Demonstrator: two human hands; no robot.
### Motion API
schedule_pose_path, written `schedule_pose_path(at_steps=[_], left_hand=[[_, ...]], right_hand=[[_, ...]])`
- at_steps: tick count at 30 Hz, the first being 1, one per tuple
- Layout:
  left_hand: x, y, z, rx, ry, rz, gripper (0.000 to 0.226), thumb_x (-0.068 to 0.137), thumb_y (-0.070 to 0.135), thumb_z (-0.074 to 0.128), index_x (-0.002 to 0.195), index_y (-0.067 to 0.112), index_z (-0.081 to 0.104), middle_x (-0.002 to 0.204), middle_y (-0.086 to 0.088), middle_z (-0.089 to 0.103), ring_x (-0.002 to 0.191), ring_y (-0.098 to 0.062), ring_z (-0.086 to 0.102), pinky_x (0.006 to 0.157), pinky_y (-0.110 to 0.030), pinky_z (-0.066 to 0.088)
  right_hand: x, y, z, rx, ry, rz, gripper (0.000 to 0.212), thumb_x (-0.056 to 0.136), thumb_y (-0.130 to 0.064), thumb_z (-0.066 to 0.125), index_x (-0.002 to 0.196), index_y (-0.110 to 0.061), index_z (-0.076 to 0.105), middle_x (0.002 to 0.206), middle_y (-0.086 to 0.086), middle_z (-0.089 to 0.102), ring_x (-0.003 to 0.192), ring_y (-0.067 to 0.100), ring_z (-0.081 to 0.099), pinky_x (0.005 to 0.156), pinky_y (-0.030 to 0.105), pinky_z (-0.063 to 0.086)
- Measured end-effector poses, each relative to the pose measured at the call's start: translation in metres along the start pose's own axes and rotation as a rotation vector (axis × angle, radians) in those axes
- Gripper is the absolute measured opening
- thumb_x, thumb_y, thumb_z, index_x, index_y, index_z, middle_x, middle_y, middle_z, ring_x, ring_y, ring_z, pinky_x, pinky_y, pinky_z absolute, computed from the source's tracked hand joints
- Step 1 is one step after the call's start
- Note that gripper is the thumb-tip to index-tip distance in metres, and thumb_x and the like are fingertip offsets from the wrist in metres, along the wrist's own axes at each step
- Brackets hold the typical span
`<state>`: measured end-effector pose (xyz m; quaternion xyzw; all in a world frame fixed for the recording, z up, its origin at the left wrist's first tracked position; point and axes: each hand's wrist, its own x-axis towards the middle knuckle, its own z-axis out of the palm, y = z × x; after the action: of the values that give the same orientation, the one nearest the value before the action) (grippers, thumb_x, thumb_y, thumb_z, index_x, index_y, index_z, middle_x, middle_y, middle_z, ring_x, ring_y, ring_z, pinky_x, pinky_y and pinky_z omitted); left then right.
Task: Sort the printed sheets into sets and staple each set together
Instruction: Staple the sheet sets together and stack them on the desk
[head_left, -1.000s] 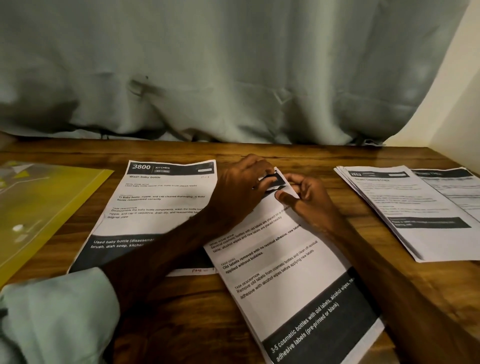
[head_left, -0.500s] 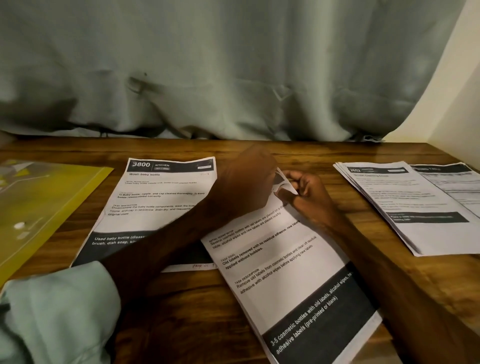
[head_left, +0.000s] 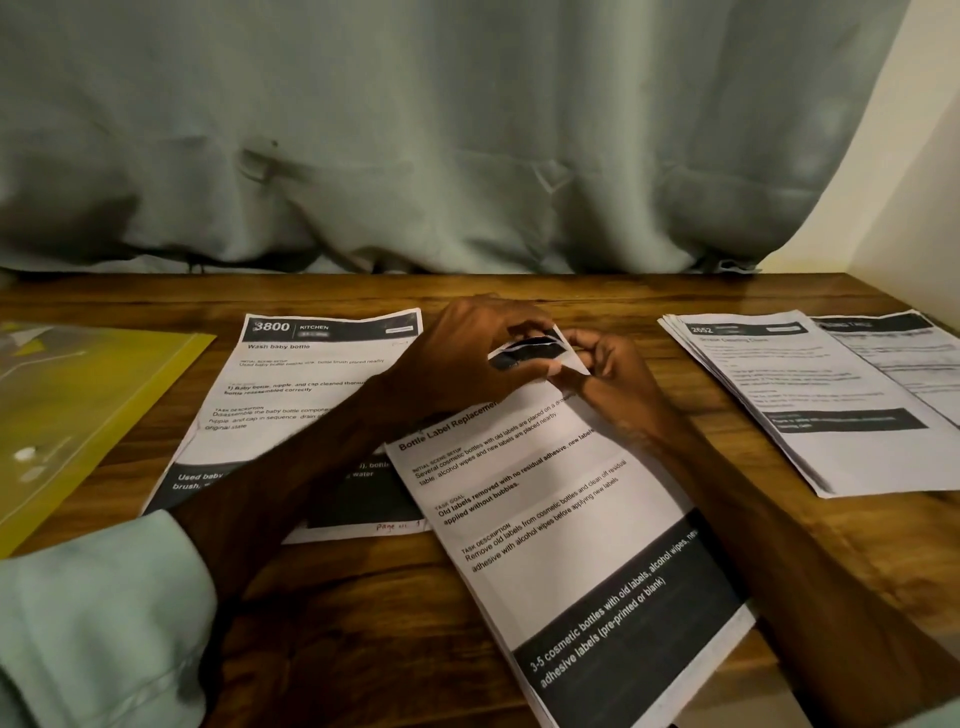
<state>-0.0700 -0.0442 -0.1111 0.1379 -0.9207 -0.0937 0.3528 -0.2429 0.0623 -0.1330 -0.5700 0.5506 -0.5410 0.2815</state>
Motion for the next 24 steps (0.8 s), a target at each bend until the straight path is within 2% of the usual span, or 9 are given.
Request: schedule_pose_path(at_steps=[2,3,7,10,13,16,21,24], left_hand=[[0.001,0.003,0.000,0.003,0.039,0.014,0.031,0.089,0.040,0.078,0.114,0.021,0.077,0.109,0.005,0.077,0.096,-0.009,0.068,0.082,-0.035,0.057],[0.001,0.004,0.000,-0.010,0.054,0.008,0.026,0.090,0.038,0.077,0.110,0.023,0.079,0.106,0.006,0.078,0.093,-0.007,0.068,0.080,-0.034,0.056],[0.004,0.004,0.002,-0.078,0.081,-0.102,0.018,0.092,0.033,0.075,0.106,0.023,0.081,0.102,0.009,0.079,0.089,-0.003,0.070,0.079,-0.033,0.056],[0.005,0.000,0.006,-0.171,0.110,-0.197,0.017,0.090,0.028,0.079,0.104,0.020,0.082,0.101,0.007,0.079,0.086,-0.005,0.072,0.079,-0.036,0.059],[0.005,-0.006,0.009,-0.244,0.124,-0.260,0.018,0.087,0.032,0.080,0.103,0.025,0.082,0.100,0.011,0.079,0.085,-0.004,0.073,0.075,-0.038,0.061],[0.004,-0.013,0.011,-0.319,0.124,-0.310,0.018,0.086,0.039,0.081,0.101,0.030,0.082,0.097,0.016,0.078,0.082,-0.004,0.074,0.072,-0.041,0.063],[0.003,-0.017,0.014,-0.413,0.117,-0.366,0.017,0.085,0.037,0.082,0.101,0.031,0.081,0.093,0.014,0.079,0.077,-0.007,0.076,0.072,-0.043,0.064],[0.001,-0.019,0.015,-0.439,0.090,-0.394,0.017,0.084,0.040,0.083,0.100,0.037,0.080,0.091,0.015,0.079,0.076,-0.009,0.076,0.072,-0.044,0.065]], right_hand=[[0.000,-0.001,0.001,-0.003,-0.007,0.011,0.024,0.095,-0.003,0.068,0.111,-0.020,0.070,0.090,0.003,0.079,0.081,0.014,0.073,0.070,0.023,0.057],[-0.001,-0.002,0.002,0.007,-0.013,0.023,0.025,0.096,0.000,0.065,0.111,-0.019,0.070,0.091,0.001,0.079,0.081,0.012,0.073,0.071,0.022,0.056],[-0.002,-0.003,0.002,0.064,-0.034,0.062,0.025,0.097,0.006,0.060,0.114,-0.011,0.067,0.092,0.004,0.080,0.080,0.018,0.076,0.068,0.025,0.058],[-0.002,-0.005,0.002,0.099,-0.055,0.063,0.025,0.097,0.007,0.059,0.116,-0.007,0.066,0.090,0.003,0.079,0.078,0.016,0.076,0.065,0.023,0.058],[-0.001,-0.006,0.002,0.136,-0.056,0.083,0.026,0.095,0.009,0.059,0.116,-0.005,0.065,0.087,0.000,0.079,0.076,0.014,0.076,0.065,0.021,0.058],[0.002,-0.005,0.002,0.170,-0.056,0.114,0.024,0.094,0.010,0.061,0.111,-0.006,0.068,0.091,0.006,0.079,0.078,0.019,0.076,0.068,0.026,0.060],[0.001,-0.001,0.003,0.206,-0.064,0.145,0.029,0.093,0.009,0.062,0.121,0.005,0.065,0.107,0.023,0.075,0.087,0.031,0.075,0.077,0.037,0.062],[0.001,-0.002,0.002,0.186,-0.078,0.171,0.029,0.094,0.006,0.063,0.122,0.002,0.065,0.106,0.020,0.076,0.087,0.029,0.076,0.074,0.035,0.063]])
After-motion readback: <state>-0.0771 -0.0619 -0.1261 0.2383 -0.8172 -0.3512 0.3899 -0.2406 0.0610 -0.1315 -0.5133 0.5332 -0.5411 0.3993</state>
